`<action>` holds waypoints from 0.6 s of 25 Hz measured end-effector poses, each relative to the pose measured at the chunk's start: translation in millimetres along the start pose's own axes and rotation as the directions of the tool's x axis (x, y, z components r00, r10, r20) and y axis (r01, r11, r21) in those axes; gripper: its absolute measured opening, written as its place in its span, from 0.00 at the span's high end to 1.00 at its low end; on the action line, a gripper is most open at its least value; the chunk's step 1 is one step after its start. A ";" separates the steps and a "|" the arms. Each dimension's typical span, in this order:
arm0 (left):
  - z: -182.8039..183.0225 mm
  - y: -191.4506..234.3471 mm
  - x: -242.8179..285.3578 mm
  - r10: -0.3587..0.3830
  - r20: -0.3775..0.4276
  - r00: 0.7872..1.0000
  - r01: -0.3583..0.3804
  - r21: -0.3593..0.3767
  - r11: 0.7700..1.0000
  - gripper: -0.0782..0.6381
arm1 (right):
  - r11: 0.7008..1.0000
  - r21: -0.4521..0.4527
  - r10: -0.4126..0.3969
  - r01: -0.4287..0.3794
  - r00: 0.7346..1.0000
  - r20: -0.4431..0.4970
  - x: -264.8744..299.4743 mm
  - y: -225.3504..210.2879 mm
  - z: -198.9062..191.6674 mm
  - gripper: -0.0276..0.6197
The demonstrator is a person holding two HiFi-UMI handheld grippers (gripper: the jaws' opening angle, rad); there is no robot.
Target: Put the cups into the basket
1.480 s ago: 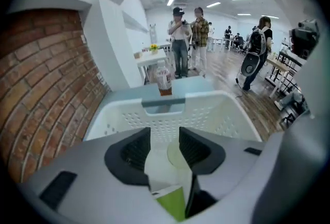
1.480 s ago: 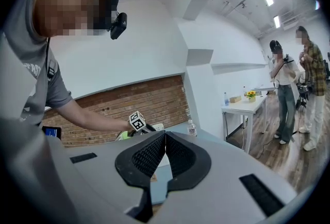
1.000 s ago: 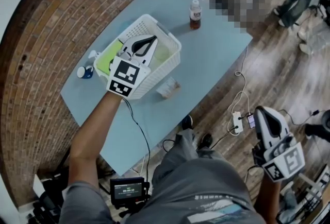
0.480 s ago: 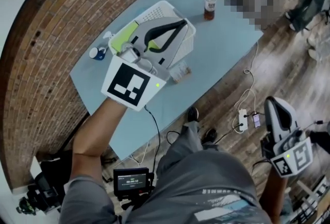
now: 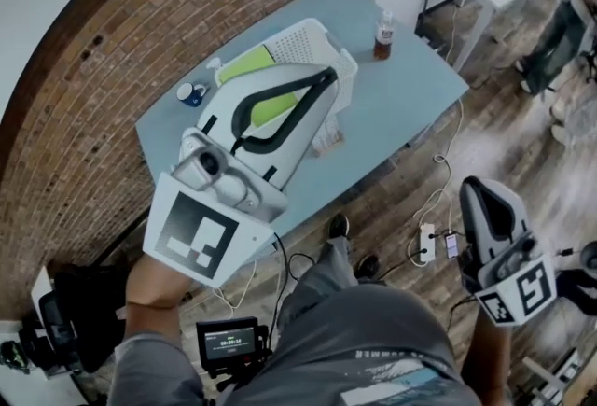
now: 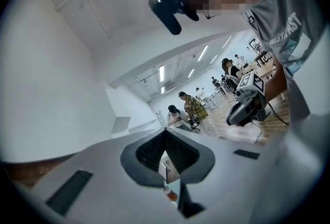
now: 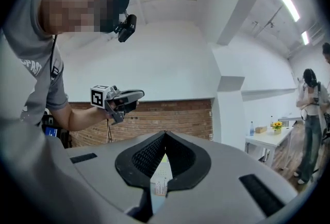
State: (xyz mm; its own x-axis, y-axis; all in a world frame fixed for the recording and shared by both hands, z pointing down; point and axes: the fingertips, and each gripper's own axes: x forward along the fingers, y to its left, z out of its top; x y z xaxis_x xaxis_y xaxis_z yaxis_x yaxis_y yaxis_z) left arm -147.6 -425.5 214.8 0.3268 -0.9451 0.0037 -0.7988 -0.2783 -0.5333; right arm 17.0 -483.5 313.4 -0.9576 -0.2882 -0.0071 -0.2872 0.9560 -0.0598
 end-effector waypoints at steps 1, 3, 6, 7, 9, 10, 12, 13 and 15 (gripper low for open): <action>7.6 -3.3 -10.1 0.015 0.005 1.000 -0.015 0.007 1.000 0.89 | 1.000 -0.005 0.015 -0.015 1.000 0.007 1.4 -0.4 5.4 0.94; 22.6 -9.7 -29.3 0.046 0.018 0.999 -0.047 0.020 0.999 0.89 | 0.999 -0.023 0.039 -0.038 0.999 0.030 -4.4 8.1 17.4 0.94; 45.2 -18.9 -57.2 0.096 0.041 0.995 -0.097 0.039 0.994 0.89 | 0.997 -0.055 0.062 -0.057 0.995 0.079 -21.4 30.4 34.9 0.94; 52.6 -22.0 -66.5 0.112 0.050 0.992 -0.114 0.045 0.992 0.89 | 0.996 -0.058 0.068 -0.063 0.993 0.094 -24.9 35.7 39.8 0.94; 66.4 -28.5 -85.0 0.145 0.067 0.987 -0.148 0.054 0.987 0.89 | 0.996 -0.052 0.078 -0.073 0.990 0.117 -28.6 44.3 48.2 0.94; 72.3 -32.0 -94.0 0.160 0.075 0.984 -0.165 0.057 0.985 0.89 | 0.996 -0.050 0.084 -0.078 0.989 0.126 -29.6 48.9 51.5 0.94; 79.9 -39.8 -111.1 0.191 0.091 0.978 -0.196 0.056 0.979 0.89 | 0.994 -0.069 0.095 -0.087 0.987 0.131 -30.9 59.9 56.5 0.94; 80.9 -44.3 -119.0 0.204 0.097 0.974 -0.209 0.052 0.976 0.89 | 0.992 -0.092 0.101 -0.090 0.986 0.129 -31.3 65.6 58.2 0.94; 77.4 -54.8 -132.5 0.215 0.097 0.972 -0.220 0.041 0.975 0.89 | 0.987 -0.131 0.111 -0.093 0.984 0.137 -31.3 76.7 63.9 0.94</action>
State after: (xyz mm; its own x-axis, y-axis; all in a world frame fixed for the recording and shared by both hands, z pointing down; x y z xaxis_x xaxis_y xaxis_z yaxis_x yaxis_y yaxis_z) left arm -108.1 -271.8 178.1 0.1949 -0.9615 -0.1935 -0.8299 -0.0565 -0.5550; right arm 26.5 -404.7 245.3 -0.9711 -0.1853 -0.1503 -0.1978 0.9776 0.0722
